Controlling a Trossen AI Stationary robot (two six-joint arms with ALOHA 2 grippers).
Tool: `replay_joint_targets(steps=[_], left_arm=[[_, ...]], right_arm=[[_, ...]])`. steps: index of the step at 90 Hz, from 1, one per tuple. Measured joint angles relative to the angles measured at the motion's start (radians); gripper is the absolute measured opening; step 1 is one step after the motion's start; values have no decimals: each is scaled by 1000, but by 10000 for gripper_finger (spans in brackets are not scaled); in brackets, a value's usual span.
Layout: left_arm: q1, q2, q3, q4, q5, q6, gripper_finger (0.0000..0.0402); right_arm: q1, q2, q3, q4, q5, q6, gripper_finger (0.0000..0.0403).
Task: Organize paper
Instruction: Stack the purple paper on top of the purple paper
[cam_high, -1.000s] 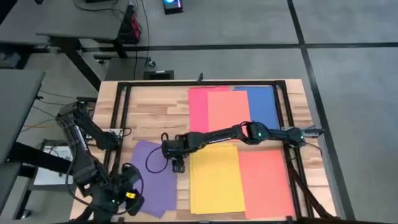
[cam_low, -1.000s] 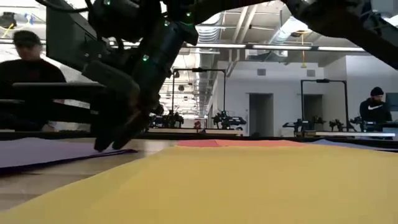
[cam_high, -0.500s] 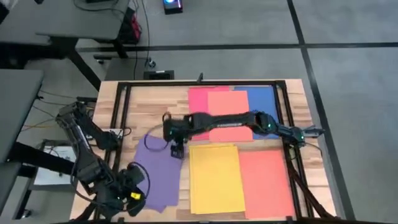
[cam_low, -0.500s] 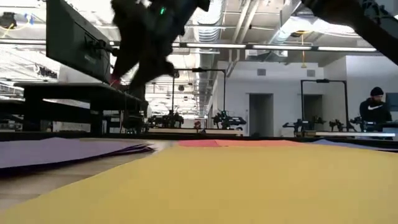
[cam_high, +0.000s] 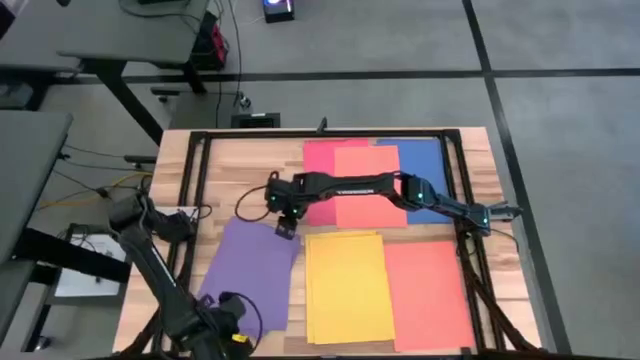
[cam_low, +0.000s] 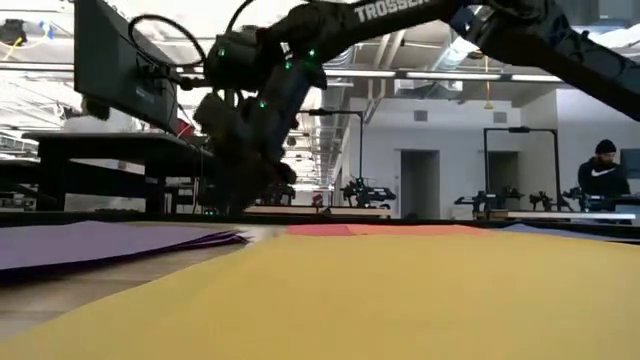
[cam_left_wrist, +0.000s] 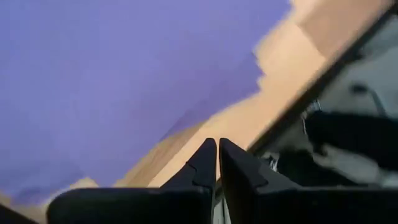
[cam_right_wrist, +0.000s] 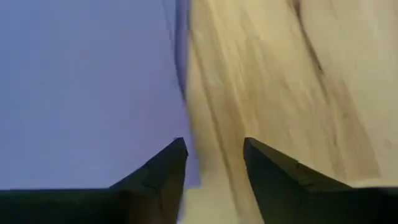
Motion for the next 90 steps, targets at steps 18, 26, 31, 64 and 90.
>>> replay_joint_targets(steps=[18, 26, 31, 64, 90], left_arm=[[-11, 35, 0, 204, -38, -90, 0], [-27, 55, 0, 269, -64, -118, 0], [-38, 62, 1, 267, -67, -146, 0], [-24, -212, 20, -304, -24, -298, 0], [16, -457, -185, -325, 47, -180, 0]], right_arm=[[-5, -9, -13, 12, -1, -6, 60], [-17, -7, -27, 17, 1, -7, 25], [-21, -7, -27, -3, -17, -28, 8], [142, -36, -27, -126, -69, -128, 1], [298, 3, -23, 175, -22, 84, 0]])
